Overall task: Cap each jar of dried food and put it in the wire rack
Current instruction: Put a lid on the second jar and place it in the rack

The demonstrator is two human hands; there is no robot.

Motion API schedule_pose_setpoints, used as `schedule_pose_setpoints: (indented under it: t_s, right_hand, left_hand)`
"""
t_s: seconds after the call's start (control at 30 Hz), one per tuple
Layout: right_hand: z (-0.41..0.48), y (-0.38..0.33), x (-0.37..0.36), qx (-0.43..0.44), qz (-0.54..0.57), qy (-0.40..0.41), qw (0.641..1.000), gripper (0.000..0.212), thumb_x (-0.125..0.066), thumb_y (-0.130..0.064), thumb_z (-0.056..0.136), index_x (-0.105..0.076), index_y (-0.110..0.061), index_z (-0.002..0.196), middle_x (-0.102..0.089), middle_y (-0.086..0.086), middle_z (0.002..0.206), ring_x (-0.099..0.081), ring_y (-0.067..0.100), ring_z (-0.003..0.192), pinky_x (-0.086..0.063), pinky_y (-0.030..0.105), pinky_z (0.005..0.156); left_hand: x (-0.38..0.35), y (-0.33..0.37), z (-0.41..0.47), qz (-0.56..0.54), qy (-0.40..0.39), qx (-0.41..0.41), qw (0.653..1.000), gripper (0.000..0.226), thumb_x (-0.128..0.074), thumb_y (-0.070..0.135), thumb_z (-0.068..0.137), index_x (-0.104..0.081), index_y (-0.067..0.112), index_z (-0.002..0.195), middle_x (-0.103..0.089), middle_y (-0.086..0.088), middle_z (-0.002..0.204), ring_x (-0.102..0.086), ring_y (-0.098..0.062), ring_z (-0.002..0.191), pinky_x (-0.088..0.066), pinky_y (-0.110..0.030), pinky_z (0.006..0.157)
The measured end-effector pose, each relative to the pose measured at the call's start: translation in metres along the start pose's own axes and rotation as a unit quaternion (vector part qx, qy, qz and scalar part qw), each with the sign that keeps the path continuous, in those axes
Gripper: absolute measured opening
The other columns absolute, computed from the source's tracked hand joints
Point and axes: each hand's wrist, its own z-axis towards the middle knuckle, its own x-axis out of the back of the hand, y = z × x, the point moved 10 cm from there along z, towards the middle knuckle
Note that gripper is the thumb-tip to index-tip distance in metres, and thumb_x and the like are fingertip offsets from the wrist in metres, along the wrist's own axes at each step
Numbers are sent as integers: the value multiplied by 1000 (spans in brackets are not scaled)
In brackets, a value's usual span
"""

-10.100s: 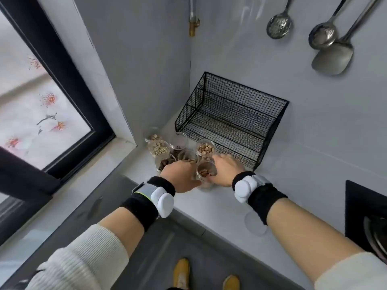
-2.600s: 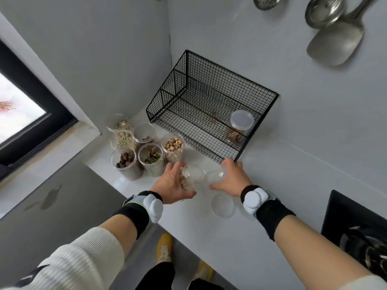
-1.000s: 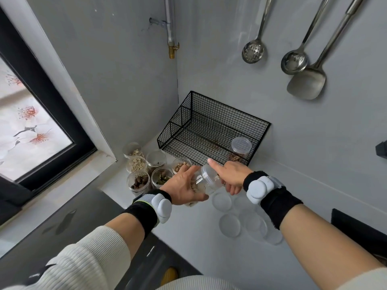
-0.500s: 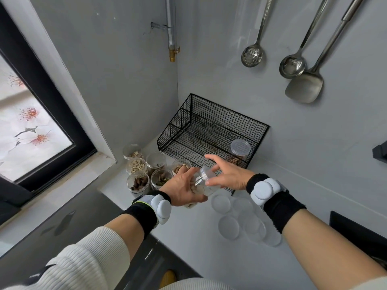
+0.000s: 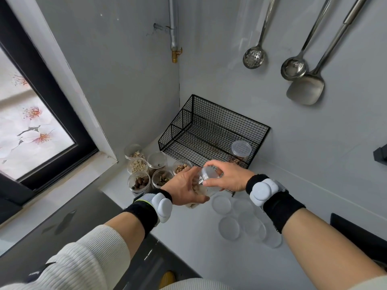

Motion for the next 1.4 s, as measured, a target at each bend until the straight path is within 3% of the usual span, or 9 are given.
schedule_pose_setpoints:
  t_s: [0.17, 0.33, 0.43, 0.53, 0.63, 0.87, 1.03, 1.17, 1.4]
  right_hand:
    - [-1, 3, 0, -9, -54, 12, 998, 61, -70, -85, 71, -51, -56, 122, -67, -3, 100, -77, 6, 63, -50, 13, 50]
    - [-3, 10, -9, -11, -79, 23, 997, 67, -71, -73, 76, -48, -48, 133, -66, -13, 118, -65, 9, 102, -49, 28, 83]
    - [-2, 15, 1, -24, -84, 59, 994, 71, -77, -61, 81, -51, -37, 143, -64, -3, 133, -60, 18, 122, -50, 35, 99]
    - [-1, 26, 26, -59, -113, 118, 985, 78, -77, -59, 83, -46, -34, 150, -57, 8, 140, -54, 28, 131, -47, 41, 107]
    - [0, 43, 52, -97, -125, 162, 974, 85, -74, -56, 85, -38, -33, 158, -49, 13, 148, -56, 33, 131, -51, 44, 104]
    - [14, 76, 68, -141, -196, 179, 954, 91, -80, -50, 85, -32, -34, 160, -41, 14, 154, -59, 35, 126, -57, 44, 97]
    - [28, 96, 58, -155, -203, 163, 953, 91, -81, -56, 84, -34, -29, 157, -47, 13, 150, -62, 35, 124, -55, 43, 91]
    - [38, 102, 48, -149, -204, 155, 955, 79, -83, -61, 79, -48, -20, 137, -54, 13, 139, -64, 35, 118, -53, 41, 87]
    - [37, 92, 47, -141, -272, 177, 935, 73, -79, -65, 80, -54, -16, 127, -62, 14, 129, -60, 34, 118, -53, 42, 91]
  left_hand:
    - [-9, 0, -4, -8, 6, 6, 1000, 86, -82, 64, 63, -44, 35, 134, -49, 16, 107, -50, -6, 98, -39, -18, 81]
    - [-19, -3, -5, 2, 8, 18, 1000, 100, -86, 64, 64, -38, 32, 146, -48, 14, 115, -51, -8, 104, -45, -23, 89]
    - [-24, 1, 4, 1, -14, 33, 999, 118, -84, 68, 67, -25, 24, 159, -49, 1, 142, -50, -19, 130, -43, -37, 111]
    - [-28, 7, 15, -4, -32, 35, 999, 128, -81, 73, 68, -14, 21, 164, -38, -5, 158, -40, -24, 144, -33, -33, 117]
    - [-31, 14, 25, 12, -40, 23, 999, 126, -78, 75, 71, -10, 22, 164, -26, -2, 167, -33, -24, 150, -25, -28, 116]
    - [-45, 16, 43, 37, -81, 40, 995, 125, -74, 76, 75, -2, 29, 166, -4, -3, 174, -19, -29, 157, -27, -47, 124]
    - [-45, 4, 50, 40, -91, 60, 993, 112, -73, 72, 80, -14, 28, 165, -13, -4, 173, -24, -29, 156, -27, -44, 123]
    - [-40, -10, 50, 41, -75, 76, 993, 102, -73, 68, 83, -25, 25, 162, -24, -3, 169, -30, -27, 153, -30, -40, 121]
    - [-28, -27, 36, 90, -33, 89, 991, 92, -73, 66, 82, -39, 22, 156, -42, -5, 157, -40, -26, 144, -39, -43, 118]
